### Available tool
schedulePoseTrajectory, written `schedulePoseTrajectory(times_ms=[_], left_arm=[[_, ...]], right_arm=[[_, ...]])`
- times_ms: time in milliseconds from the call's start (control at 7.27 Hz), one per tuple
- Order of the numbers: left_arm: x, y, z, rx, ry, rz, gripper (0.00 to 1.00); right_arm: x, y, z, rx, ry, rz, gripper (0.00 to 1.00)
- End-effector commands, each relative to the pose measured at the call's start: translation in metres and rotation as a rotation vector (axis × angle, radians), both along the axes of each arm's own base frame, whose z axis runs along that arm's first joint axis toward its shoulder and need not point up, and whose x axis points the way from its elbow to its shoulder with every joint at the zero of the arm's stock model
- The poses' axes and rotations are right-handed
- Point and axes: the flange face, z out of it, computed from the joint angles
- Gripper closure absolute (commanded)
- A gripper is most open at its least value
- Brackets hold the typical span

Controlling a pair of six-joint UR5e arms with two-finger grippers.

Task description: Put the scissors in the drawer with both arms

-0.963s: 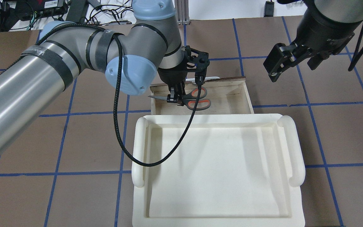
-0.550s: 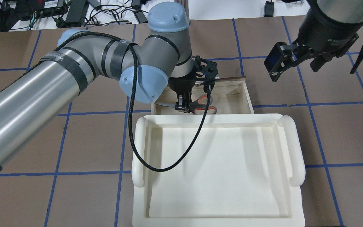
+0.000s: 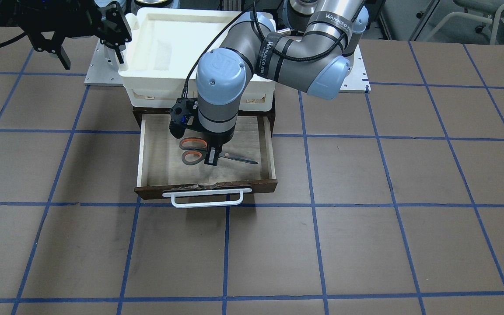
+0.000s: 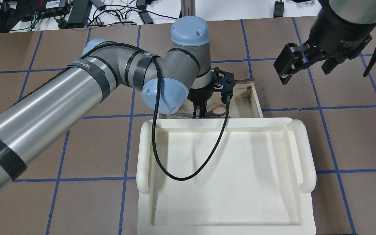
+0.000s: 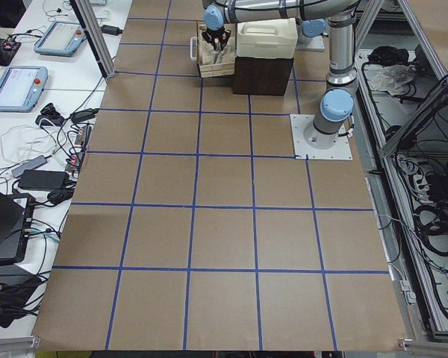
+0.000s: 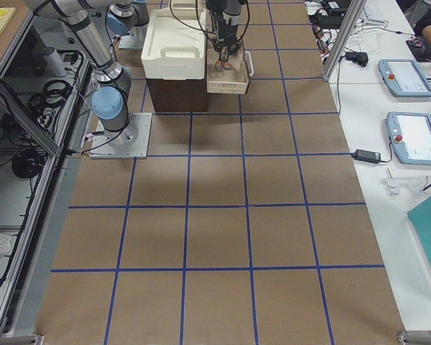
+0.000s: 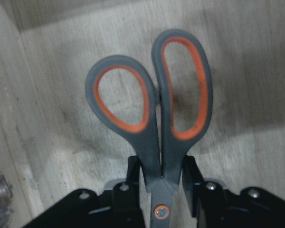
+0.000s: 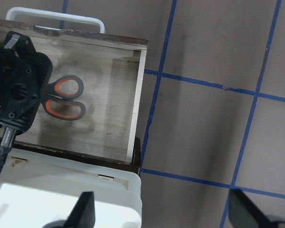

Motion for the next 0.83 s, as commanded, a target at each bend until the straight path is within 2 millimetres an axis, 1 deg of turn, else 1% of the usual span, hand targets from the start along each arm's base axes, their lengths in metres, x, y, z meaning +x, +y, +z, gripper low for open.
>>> schedulePoseTrajectory(times_ms=[0, 138, 275, 413, 550, 688], left_arm=[[-0.008, -0.001, -0.014, 0.008, -0.007, 0.037, 1.0], [-0.01, 0.001, -0.014, 0.005, -0.007, 0.046, 1.0], [-0.01, 0.003, -0.017, 0.011, -0.011, 0.057, 0.98], [-0.009, 0.006, -0.021, 0.02, -0.017, 0.064, 0.69], [-0.01, 0.007, -0.019, 0.02, -0.017, 0.084, 0.19], [-0.009, 0.008, -0.009, -0.001, -0.008, 0.085, 0.13]], right_arm=[[0.0, 0.0, -0.001, 0.003, 0.0, 0.0, 0.0], [0.0, 0.0, -0.001, 0.001, 0.0, 0.0, 0.0], [0.0, -0.001, -0.001, 0.003, 0.0, 0.0, 0.0], [0.0, -0.001, -0.001, 0.003, 0.0, 0.0, 0.0], [-0.001, -0.001, -0.001, 0.003, 0.0, -0.002, 0.0], [0.0, -0.001, -0.001, 0.003, 0.0, 0.0, 0.0]])
